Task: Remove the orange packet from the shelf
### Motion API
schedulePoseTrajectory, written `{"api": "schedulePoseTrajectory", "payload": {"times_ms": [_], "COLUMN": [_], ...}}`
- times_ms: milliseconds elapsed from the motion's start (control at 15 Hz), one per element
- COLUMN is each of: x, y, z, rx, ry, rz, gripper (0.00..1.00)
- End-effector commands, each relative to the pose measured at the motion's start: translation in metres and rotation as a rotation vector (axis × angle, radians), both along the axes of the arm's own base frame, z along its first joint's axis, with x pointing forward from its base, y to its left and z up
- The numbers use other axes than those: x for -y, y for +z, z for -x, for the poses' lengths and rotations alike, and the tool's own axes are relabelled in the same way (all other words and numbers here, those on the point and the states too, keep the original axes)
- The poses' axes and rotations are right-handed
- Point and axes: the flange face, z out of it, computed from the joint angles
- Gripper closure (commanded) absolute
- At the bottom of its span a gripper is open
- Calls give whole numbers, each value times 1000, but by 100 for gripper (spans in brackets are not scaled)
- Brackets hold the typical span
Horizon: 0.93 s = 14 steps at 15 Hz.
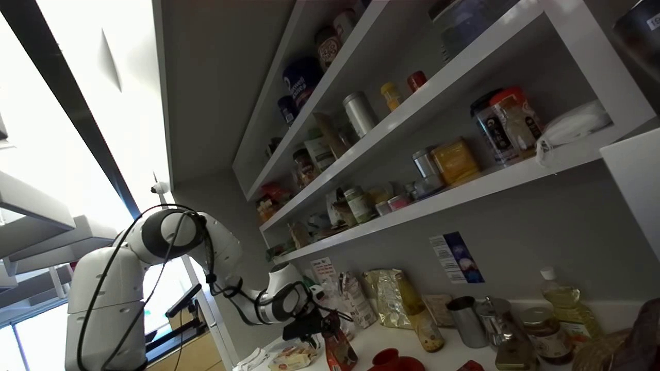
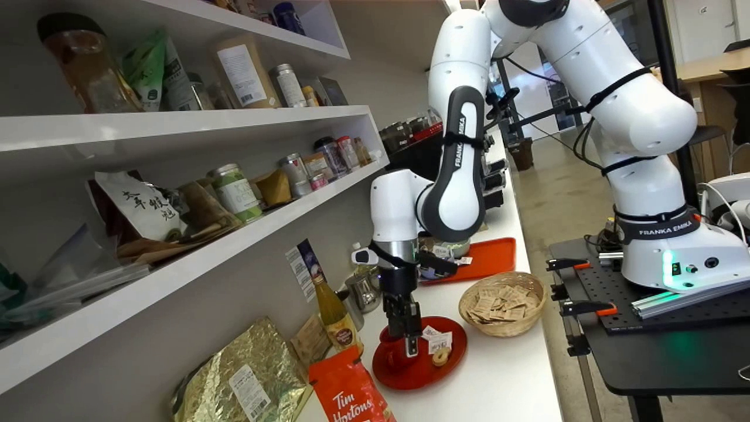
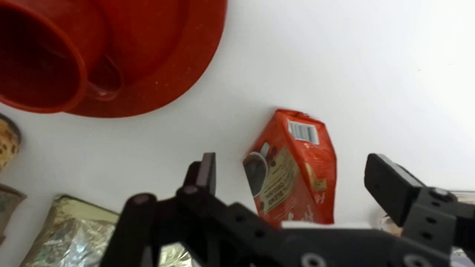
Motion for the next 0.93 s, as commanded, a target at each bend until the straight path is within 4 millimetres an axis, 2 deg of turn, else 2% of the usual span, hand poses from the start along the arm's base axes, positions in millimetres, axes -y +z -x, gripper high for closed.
{"api": "schedulePoseTrajectory", "payload": {"times_ms": [0, 200, 467, 667, 867], "x": [17, 52, 106, 130, 146], "y": [31, 87, 143, 171, 185], "z": [0, -24, -43, -43, -36], "rx": [-161, -203, -222, -256, -306], "ry": [38, -16, -113, -152, -171], "rz": [-16, 8, 65, 71, 78], "gripper": [0, 0, 0, 0, 0]}}
